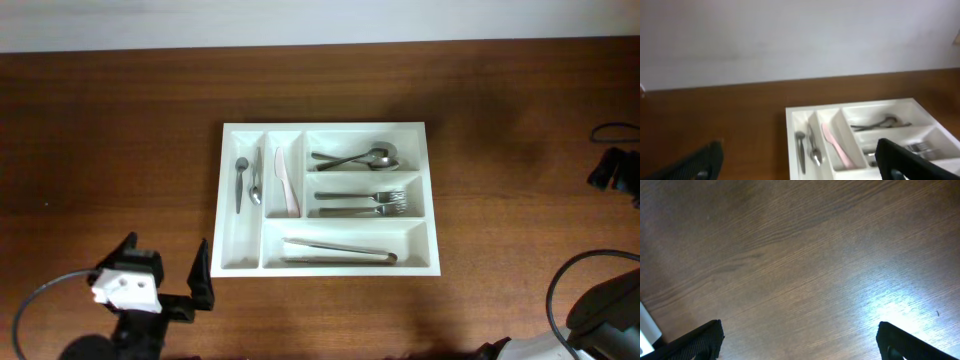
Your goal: Pack container
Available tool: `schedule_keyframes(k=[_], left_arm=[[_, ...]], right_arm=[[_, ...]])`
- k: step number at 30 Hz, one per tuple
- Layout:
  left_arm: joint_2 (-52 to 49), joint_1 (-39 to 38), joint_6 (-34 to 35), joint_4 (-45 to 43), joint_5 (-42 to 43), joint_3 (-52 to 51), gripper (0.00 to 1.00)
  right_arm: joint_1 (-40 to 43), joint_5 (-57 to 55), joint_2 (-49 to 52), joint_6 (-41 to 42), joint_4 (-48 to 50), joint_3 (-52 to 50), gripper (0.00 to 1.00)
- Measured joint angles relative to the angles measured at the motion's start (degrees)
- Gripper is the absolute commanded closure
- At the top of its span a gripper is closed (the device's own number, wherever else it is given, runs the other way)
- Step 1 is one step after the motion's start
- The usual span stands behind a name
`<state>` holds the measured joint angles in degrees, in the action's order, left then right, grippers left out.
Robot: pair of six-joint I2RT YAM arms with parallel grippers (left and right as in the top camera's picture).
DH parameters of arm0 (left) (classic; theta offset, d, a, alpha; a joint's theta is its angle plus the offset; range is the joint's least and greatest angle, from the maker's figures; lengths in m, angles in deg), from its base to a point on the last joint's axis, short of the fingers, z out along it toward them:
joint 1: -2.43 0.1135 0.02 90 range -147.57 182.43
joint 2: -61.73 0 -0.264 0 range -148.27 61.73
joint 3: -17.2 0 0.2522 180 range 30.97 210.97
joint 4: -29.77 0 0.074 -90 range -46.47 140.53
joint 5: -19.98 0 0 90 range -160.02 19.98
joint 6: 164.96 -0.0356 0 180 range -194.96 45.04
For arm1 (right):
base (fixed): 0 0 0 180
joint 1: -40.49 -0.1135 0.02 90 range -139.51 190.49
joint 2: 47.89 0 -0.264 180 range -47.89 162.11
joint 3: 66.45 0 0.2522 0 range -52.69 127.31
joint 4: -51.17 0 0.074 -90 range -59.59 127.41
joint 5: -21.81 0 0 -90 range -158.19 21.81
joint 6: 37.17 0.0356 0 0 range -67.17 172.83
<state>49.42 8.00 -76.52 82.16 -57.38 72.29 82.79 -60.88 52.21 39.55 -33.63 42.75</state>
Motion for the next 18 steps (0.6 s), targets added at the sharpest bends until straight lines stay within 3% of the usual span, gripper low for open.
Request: schedule_keyframes(k=[7,18], left_arm=[[7.52,0.00,-0.22,-10.32,-0.02,-12.66,0.01],[11.37,-4.07,-0.24,-23.06,-3.50,-23.41,0.01]], right_arm=[[0.00,0.00,0.00,0.00,-0.02,-0.02,0.01],[0.00,0.00,0.00,0.02,-0.02,0.00,0.01]])
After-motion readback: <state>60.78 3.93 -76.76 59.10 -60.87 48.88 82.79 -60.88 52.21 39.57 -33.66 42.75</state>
